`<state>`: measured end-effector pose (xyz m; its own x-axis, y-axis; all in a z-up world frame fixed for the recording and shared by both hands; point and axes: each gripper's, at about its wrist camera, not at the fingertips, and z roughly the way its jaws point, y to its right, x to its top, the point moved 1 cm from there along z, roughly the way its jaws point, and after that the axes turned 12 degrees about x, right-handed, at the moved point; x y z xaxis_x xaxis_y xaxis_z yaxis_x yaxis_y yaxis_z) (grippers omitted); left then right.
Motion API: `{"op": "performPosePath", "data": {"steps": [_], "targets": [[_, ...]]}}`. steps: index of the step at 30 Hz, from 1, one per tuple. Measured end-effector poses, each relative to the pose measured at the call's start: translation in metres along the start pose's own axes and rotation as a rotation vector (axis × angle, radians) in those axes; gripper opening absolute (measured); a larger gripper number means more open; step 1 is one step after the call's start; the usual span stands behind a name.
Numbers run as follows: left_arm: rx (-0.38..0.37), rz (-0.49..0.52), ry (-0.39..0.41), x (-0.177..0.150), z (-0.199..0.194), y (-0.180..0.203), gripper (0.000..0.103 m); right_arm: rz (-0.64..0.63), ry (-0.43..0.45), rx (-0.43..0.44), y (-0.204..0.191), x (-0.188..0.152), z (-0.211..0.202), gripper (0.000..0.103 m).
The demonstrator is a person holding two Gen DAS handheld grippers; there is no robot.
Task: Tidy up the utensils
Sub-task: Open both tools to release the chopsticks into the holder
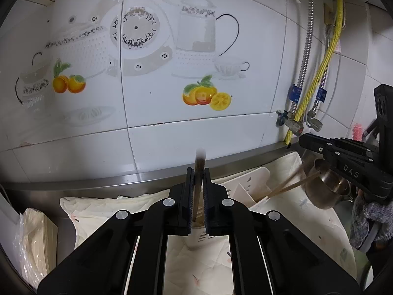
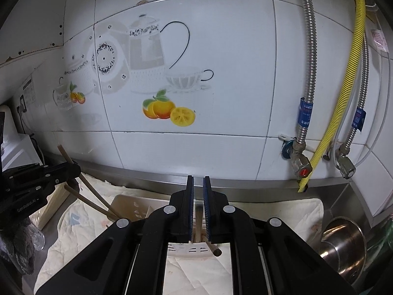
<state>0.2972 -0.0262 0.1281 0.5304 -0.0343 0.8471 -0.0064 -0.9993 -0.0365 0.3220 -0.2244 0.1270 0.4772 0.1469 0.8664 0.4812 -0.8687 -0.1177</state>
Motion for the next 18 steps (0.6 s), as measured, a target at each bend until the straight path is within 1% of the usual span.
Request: {"op": "performPosePath", "data": {"steps": [2, 4, 6, 7, 9, 12, 15, 17, 18], "targets": [[-0.004, -0.002, 0.008, 0.000, -0.004, 0.000, 0.008, -0.002, 0.010, -0.001, -0.001, 0.001, -0.004, 0.009], [-0.003, -0.003, 0.017, 0.001, -0.009, -0.001, 0.010, -0.004, 0.022, -0.004, -0.002, 0.003, -0.010, 0.014], [0.000, -0.010, 0.028, 0.000, -0.017, -0.002, 0.021, -0.008, 0.041, -0.007, -0.004, 0.004, -0.019, 0.019], [0.002, -0.011, 0.034, 0.000, -0.021, -0.003, 0.023, -0.009, 0.050, -0.008, -0.004, 0.004, -0.024, 0.021], [0.002, -0.015, 0.048, -0.002, -0.030, -0.004, 0.029, -0.013, 0.070, -0.008, -0.007, 0.003, -0.034, 0.024], [0.001, -0.022, 0.072, -0.008, -0.047, -0.005, 0.034, -0.030, 0.097, -0.014, -0.015, -0.005, -0.053, 0.031], [-0.005, -0.040, 0.094, -0.018, -0.066, -0.007, 0.043, -0.050, 0.109, -0.016, -0.025, -0.018, -0.068, 0.033], [-0.006, -0.039, 0.104, -0.030, -0.081, -0.007, 0.043, -0.053, 0.104, -0.014, -0.032, -0.032, -0.077, 0.036], [-0.001, -0.036, 0.109, -0.035, -0.086, -0.007, 0.045, -0.053, 0.104, -0.009, -0.035, -0.038, -0.081, 0.037]]}}
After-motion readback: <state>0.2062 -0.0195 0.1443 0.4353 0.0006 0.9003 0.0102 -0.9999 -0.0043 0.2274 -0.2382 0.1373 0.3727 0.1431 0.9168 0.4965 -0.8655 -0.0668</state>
